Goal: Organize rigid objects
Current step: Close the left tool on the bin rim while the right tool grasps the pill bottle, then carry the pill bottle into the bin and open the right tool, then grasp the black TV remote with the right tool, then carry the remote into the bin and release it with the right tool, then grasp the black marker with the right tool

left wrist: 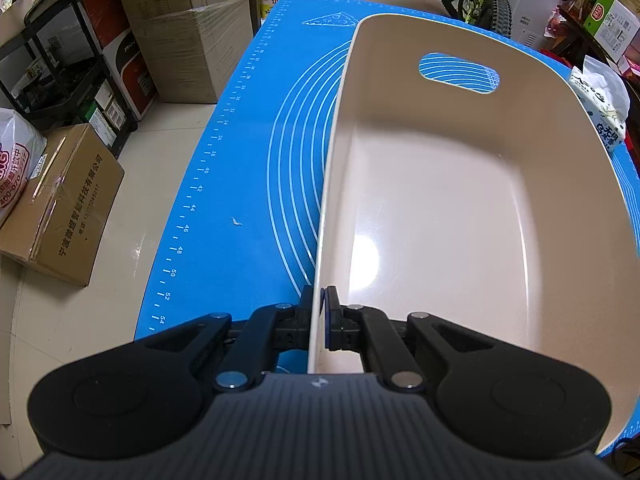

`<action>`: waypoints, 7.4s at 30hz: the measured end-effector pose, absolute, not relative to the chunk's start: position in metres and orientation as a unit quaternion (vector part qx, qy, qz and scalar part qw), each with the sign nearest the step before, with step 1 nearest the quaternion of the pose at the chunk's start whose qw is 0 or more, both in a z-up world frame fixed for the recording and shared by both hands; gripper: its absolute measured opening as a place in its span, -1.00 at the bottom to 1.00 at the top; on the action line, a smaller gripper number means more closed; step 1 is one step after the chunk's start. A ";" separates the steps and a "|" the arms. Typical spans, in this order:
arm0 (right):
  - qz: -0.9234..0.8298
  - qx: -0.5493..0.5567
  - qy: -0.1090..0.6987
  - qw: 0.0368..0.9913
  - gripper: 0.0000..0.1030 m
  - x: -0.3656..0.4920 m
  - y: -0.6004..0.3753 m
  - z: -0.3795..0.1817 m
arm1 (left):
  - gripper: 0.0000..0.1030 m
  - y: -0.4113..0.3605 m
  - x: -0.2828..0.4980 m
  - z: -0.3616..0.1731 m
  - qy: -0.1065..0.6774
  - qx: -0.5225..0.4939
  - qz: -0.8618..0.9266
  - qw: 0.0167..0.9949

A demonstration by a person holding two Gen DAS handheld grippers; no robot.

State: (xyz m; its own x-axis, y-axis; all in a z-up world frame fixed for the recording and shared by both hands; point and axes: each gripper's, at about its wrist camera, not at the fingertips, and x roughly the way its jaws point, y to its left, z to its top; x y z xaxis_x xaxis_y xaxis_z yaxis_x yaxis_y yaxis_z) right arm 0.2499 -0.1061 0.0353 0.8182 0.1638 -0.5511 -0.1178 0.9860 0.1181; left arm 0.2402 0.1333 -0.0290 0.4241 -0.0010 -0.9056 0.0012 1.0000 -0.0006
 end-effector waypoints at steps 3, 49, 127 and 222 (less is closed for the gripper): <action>0.094 0.030 0.299 0.949 -0.13 0.256 -0.081 0.031 | -0.89 0.133 0.240 -0.029 0.537 0.000 -0.001 0.844; 0.095 0.013 0.364 0.927 0.43 0.258 -0.098 0.030 | -0.89 0.134 0.241 -0.030 0.539 -0.005 -0.003 0.842; 0.035 0.065 0.293 0.953 0.06 0.258 -0.109 0.031 | -0.89 0.135 0.241 -0.030 0.540 -0.007 -0.005 0.842; 0.015 0.008 0.458 0.889 0.44 0.256 -0.165 -0.110 | -0.89 0.138 0.243 -0.029 0.541 -0.013 -0.004 0.841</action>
